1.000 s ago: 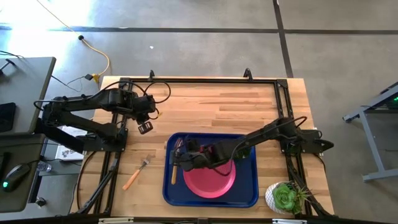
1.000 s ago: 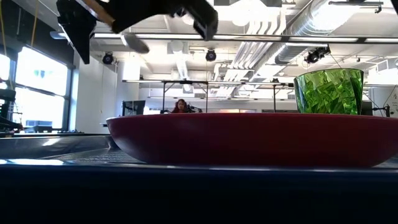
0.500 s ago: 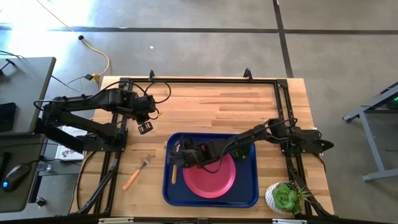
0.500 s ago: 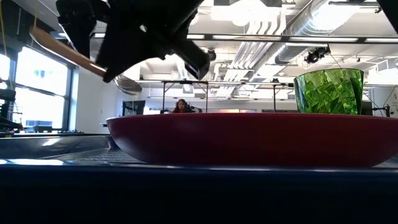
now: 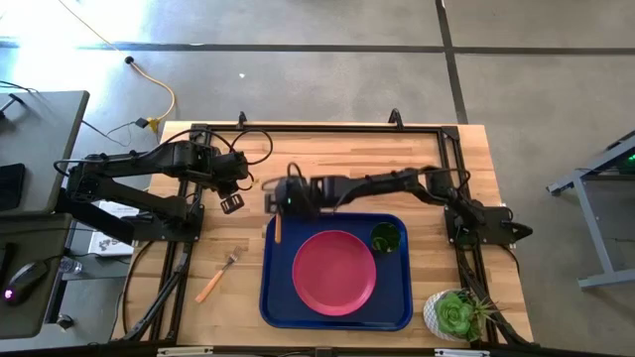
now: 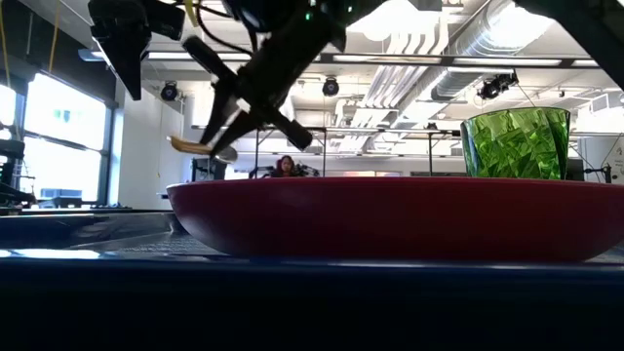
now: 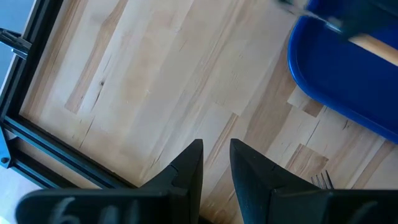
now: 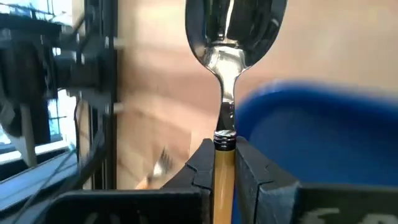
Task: Pick and place plate/cup/fork/spoon on tray
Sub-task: Put the yellow spoon on the blue tray to the left side of the pink plate
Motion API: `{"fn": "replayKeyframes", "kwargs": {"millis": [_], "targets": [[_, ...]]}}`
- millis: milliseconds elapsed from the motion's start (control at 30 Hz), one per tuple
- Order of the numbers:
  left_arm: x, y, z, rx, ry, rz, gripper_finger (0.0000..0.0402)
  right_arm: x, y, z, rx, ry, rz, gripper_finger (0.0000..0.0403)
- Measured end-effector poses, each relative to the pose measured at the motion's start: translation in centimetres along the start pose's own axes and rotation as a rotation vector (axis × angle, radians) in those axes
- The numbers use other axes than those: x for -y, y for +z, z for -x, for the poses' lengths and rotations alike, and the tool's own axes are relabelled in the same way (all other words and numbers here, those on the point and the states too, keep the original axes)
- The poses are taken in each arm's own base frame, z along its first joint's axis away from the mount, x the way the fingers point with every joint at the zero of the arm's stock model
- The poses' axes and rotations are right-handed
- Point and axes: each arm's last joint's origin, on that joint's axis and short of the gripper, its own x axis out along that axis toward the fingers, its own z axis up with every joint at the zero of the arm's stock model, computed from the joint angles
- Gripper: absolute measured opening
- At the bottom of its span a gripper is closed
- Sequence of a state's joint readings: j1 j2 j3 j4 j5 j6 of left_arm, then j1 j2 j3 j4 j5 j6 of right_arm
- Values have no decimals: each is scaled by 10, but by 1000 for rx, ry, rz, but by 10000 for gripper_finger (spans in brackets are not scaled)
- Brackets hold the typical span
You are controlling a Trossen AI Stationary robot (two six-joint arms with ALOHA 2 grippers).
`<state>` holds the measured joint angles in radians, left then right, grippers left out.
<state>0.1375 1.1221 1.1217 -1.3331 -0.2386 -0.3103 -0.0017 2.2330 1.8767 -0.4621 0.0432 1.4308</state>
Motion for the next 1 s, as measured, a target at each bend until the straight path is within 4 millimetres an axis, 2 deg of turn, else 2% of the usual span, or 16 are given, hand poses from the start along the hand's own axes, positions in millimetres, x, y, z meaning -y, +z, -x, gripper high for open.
{"fn": "replayKeyframes", "kwargs": {"millis": [300,500,600,800,1000], "targets": [[0,0,0,0,0,1,72,14,73,1,106,-17,-16,12],[0,0,0,0,0,1,72,26,108,4,153,-56,-10,12],[0,0,0,0,0,1,72,33,115,3,144,-92,-13,12],[0,0,0,4,-1,1,72,42,117,3,136,-182,3,12],[0,1,0,12,-4,4,72,53,121,-9,147,-216,-19,12]]}}
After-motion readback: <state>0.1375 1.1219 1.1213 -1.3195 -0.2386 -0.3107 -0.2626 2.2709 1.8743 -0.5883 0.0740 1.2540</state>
